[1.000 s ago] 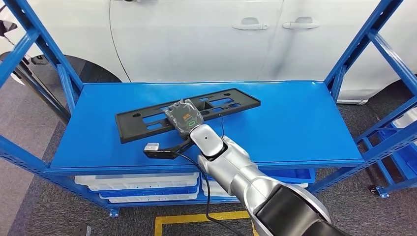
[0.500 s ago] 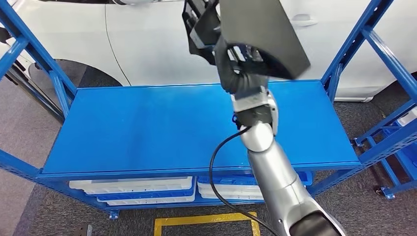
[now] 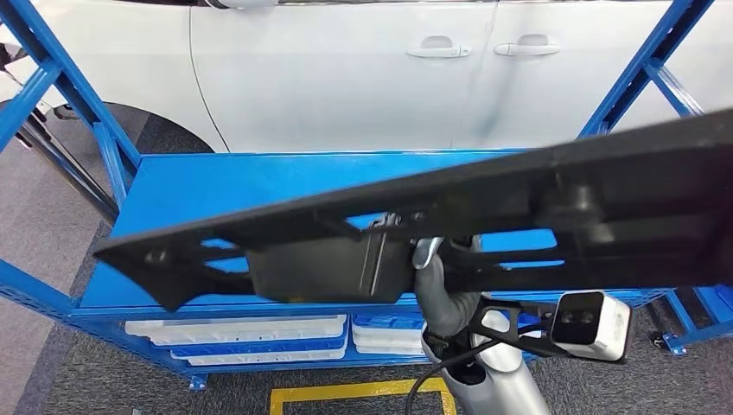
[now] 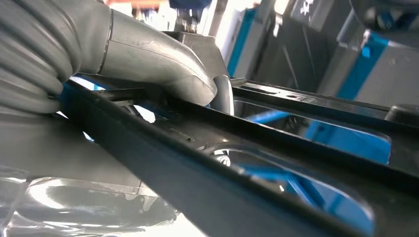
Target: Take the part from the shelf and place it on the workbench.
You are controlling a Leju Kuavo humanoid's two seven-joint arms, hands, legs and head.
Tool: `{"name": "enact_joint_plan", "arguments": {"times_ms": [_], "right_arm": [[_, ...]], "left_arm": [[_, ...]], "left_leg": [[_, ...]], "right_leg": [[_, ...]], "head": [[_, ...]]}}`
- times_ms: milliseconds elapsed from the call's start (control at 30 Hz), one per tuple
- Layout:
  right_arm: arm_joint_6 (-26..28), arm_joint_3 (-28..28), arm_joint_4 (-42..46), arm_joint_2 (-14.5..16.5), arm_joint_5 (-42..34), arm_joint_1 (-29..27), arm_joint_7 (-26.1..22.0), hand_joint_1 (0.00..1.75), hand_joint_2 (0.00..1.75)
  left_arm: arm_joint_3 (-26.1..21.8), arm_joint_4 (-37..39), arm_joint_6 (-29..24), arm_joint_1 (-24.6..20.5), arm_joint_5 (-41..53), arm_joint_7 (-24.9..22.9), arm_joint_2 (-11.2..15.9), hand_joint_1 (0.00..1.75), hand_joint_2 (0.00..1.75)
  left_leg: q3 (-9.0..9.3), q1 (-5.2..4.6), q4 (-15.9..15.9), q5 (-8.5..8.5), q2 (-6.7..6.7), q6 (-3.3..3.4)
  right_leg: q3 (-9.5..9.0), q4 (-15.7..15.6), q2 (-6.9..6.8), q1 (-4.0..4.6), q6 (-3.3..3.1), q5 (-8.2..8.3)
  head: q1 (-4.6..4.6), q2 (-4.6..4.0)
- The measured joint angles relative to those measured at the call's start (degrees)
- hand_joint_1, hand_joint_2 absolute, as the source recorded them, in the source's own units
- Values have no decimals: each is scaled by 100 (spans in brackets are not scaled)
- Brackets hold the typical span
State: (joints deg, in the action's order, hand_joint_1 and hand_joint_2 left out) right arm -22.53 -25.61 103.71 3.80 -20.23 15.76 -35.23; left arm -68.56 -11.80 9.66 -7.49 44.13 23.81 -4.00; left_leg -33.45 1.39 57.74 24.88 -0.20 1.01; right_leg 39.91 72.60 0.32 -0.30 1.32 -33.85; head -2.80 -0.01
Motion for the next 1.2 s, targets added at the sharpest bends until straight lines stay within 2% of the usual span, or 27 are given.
{"name": "enact_joint_plan", "arguments": {"times_ms": [33, 67, 133, 200, 267, 333, 367, 400, 467, 500, 533, 567, 600, 667, 700, 733, 833, 867, 900, 933, 967, 1000, 1033, 1067, 1100, 1133, 1200], "right_arm": [[-36, -58, 1, -27, 3, -84, -25, 175, 175], [-69, -104, 4, -47, 7, -149, -44, 175, 175], [-108, -160, 39, -74, 27, -219, -75, 175, 175], [-129, -184, 104, -90, 46, -253, -96, 175, 175], [-152, -187, 166, -106, 49, -284, -103, 175, 175], [-190, -184, 208, -125, 43, -303, -115, 175, 175], [-208, -181, 226, -134, 39, -307, -129, 175, 175], [-225, -174, 244, -142, 34, -309, -149, 175, 175], [-247, -144, 276, -159, 22, -317, -186, 175, 175], [-258, -117, 290, -168, 5, -322, -195, 175, 175], [-269, -81, 304, -176, -24, -326, -194, 175, 175], [-280, -41, 323, -181, -72, -329, -179, 175, 175], [-291, 1, 344, -185, -128, -330, -160, 175, 175], [-305, 88, 406, -185, -246, -330, -110, 175, 175], [-297, 129, 436, -185, -288, -328, -95, 175, 175], [-276, 168, 464, -183, -317, -327, -86, 175, 175], [-166, 262, 517, -183, -288, -333, -96, 175, 175], [-133, 290, 528, -187, -261, -339, -113, 175, 175], [-105, 312, 535, -191, -238, -347, -138, 175, 175], [-80, 329, 538, -196, -220, -364, -174, 175, 175], [-58, 339, 540, -201, -204, -387, -212, 175, 175], [-37, 344, 540, -206, -189, -415, -245, 175, 175], [-21, 345, 540, -214, -175, -445, -268, 175, 175], [-14, 344, 540, -223, -169, -468, -282, 175, 175], [-16, 344, 540, -235, -167, -480, -290, 175, 175], [-28, 344, 540, -246, -167, -483, -293, 175, 175], [-68, 344, 551, -262, -166, -464, -297, 175, 175]], "left_arm": [[-17, 0, 2, 21, -7, -33, 0, 0, 175], [-32, 0, 2, 44, -7, -55, 0, 0, 175], [-55, 0, -2, 78, -3, -67, 0, 0, 175], [-66, 0, -18, 99, 4, -68, 1, 0, 175], [-72, 0, -40, 112, 10, -74, 2, 0, 175], [-76, 0, -56, 120, 10, -84, 4, 0, 175], [-77, 0, -65, 124, 9, -90, 5, 0, 175], [-77, 0, -73, 128, 8, -96, 6, 0, 175], [-77, 0, -95, 133, 9, -115, 10, 0, 175], [-78, 0, -108, 137, 14, -128, 13, 0, 175], [-78, 0, -122, 142, 21, -144, 16, 0, 175], [-78, 0, -137, 146, 29, -161, 16, 0, 175], [-79, 0, -151, 149, 36, -176, 17, 0, 175], [-78, 0, -175, 139, 45, -198, 21, 0, 175], [-78, 0, -183, 130, 49, -206, 25, 0, 175], [-77, 0, -189, 127, 53, -216, 28, 0, 175], [-80, 0, -192, 147, 53, -252, 31, 0, 175], [-81, 0, -189, 149, 50, -261, 29, 0, 175], [-82, 0, -184, 146, 46, -265, 26, 0, 175], [-82, 0, -176, 142, 41, -268, 23, 0, 175], [-84, 0, -168, 145, 30, -270, 23, 0, 175], [-88, 0, -163, 151, 16, -270, 22, 0, 175], [-94, 0, -160, 157, 3, -270, 22, 0, 175], [-101, 0, -155, 161, -9, -270, 22, 0, 175], [-108, 0, -149, 162, -17, -270, 22, 0, 175], [-114, 0, -141, 162, -22, -270, 22, 0, 175], [-124, 0, -127, 162, -43, -274, 18, 0, 175]], "left_leg": [[-7, 1, 9, 0, 1, -1], [-15, 2, 24, 0, 1, -3], [-30, 4, 54, 2, -4, -21], [-48, -9, 72, -10, -14, -78], [-64, -19, 63, -46, -19, -160], [-89, -9, 67, -36, -15, -235], [-129, -4, 154, 68, -11, -260], [-204, 0, 352, 253, -8, -274], [-431, 2, 1049, 757, -6, -284], [-521, 1, 1392, 943, -6, -289], [-535, -1, 1589, 1035, -7, -289], [-440, -3, 1564, 1022, -7, -281], [-221, -5, 1296, 917, -6, -264], [338, -19, 470, 699, -7, -213], [520, -35, 167, 625, -11, -186], [595, -55, 20, 595, -16, -159], [519, -73, -17, 450, -7, -72], [475, -63, -29, 379, 7, -37], [412, -48, -43, 302, 23, -3], [338, -42, -46, 231, 38, 20], [255, -43, -44, 165, 42, 36], [164, -44, -38, 102, 47, 40], [72, -45, -29, 42, 51, 36], [-17, -45, -15, -12, 55, 28], [-104, -44, 3, -62, 58, 17], [-182, -44, 25, -107, 58, 2], [-291, -50, 66, -188, 54, -46]], "right_leg": [[54, 142, -1, -19, 12, -16], [-9, 49, -2, -36, 17, 82], [-403, -683, -5, -57, 5, 429], [-714, -1302, -3, -40, -27, 649], [-736, -1406, 8, -6, -74, 701], [-701, -1441, 4, -17, -156, 772], [-678, -1467, -6, -26, -204, 816], [-647, -1490, -20, -34, -246, 863], [-553, -1493, -37, -13, -292, 940], [-494, -1488, -40, 3, -300, 982], [-433, -1480, -41, 18, -302, 1025], [-370, -1468, -40, 30, -299, 1069], [-307, -1452, -37, 40, -290, 1111], [-213, -1411, -35, 55, -254, 1185], [-187, -1395, -37, 60, -226, 1218], [-177, -1388, -40, 61, -192, 1252], [-155, -1424, -31, 45, -85, 1361], [-117, -1385, -19, 39, -52, 1290], [-53, -1242, -9, 31, -19, 1103], [34, -978, -1, 14, 8, 813], [126, -618, -3, 5, 36, 493], [200, -232, -5, -5, 57, 244], [221, 66, -6, -14, 73, 126], [162, 201, -7, -21, 82, 143], [2, 126, -8, -28, 83, 261], [-262, -151, -8, -34, 73, 404], [-885, -991, -5, -25, 19, 459]], "head": [[0, 0], [0, 0], [0, 0], [0, 0], [0, 0], [0, 1], [-1, 1], [-1, 0], [-2, -1], [-1, -1], [-1, -1], [-1, -1], [-1, 0], [-2, 0], [-2, 0], [-1, 0], [-1, 0], [-1, 0], [0, 0], [0, 0], [0, 0], [0, 0], [0, 0], [0, 0], [0, -1], [0, -1], [-1, -1]]}}
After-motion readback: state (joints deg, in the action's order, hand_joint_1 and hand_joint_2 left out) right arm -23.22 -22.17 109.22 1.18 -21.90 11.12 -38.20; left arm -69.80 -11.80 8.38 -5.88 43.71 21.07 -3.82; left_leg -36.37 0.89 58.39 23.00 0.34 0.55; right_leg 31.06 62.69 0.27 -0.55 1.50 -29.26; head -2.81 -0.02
